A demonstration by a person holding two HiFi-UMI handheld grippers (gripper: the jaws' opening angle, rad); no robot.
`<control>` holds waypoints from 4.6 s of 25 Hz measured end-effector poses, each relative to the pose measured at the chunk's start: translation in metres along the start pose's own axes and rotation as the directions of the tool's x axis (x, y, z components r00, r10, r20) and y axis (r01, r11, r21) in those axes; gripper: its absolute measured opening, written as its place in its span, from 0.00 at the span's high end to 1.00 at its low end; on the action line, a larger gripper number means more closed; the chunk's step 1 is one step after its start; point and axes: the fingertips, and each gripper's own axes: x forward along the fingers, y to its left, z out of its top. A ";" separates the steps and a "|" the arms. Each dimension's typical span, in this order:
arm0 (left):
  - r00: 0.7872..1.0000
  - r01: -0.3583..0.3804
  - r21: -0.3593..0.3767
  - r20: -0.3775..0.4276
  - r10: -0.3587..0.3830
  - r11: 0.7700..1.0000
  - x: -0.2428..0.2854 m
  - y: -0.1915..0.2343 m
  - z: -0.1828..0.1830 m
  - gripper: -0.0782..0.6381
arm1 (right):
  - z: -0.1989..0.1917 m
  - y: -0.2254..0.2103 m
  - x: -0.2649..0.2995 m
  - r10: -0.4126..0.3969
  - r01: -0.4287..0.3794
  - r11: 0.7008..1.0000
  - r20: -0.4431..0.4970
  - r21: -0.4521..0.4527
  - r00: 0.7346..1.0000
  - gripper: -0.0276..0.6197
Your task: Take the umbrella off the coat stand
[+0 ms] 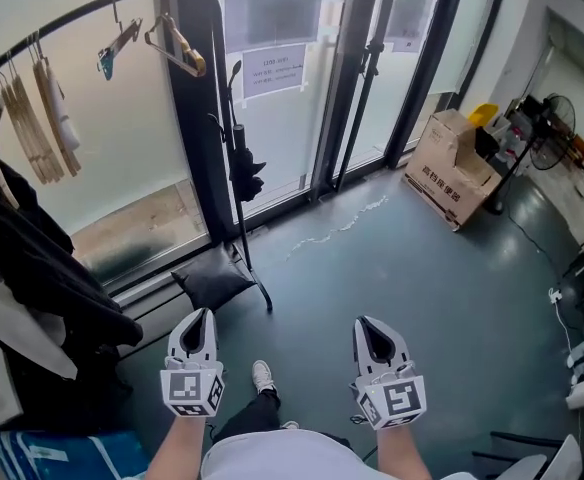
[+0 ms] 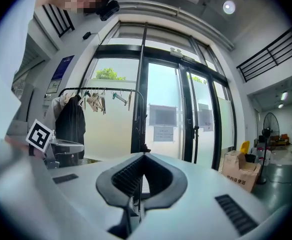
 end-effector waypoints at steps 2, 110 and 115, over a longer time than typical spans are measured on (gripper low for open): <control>1.000 -0.006 -0.009 -0.010 0.006 1.000 0.025 0.012 0.000 0.86 | 0.008 -0.003 0.029 0.015 -0.015 1.000 0.010 -0.011 1.000 0.93; 0.972 -0.181 -0.148 -0.180 0.153 0.972 0.471 0.097 -0.070 0.55 | -0.066 -0.060 0.363 0.452 -0.451 0.892 -0.054 0.040 0.890 0.93; 0.970 -0.168 -0.150 -0.201 0.137 0.974 0.469 0.087 -0.068 0.55 | -0.062 -0.076 0.356 0.428 -0.426 0.904 -0.072 0.047 0.901 0.93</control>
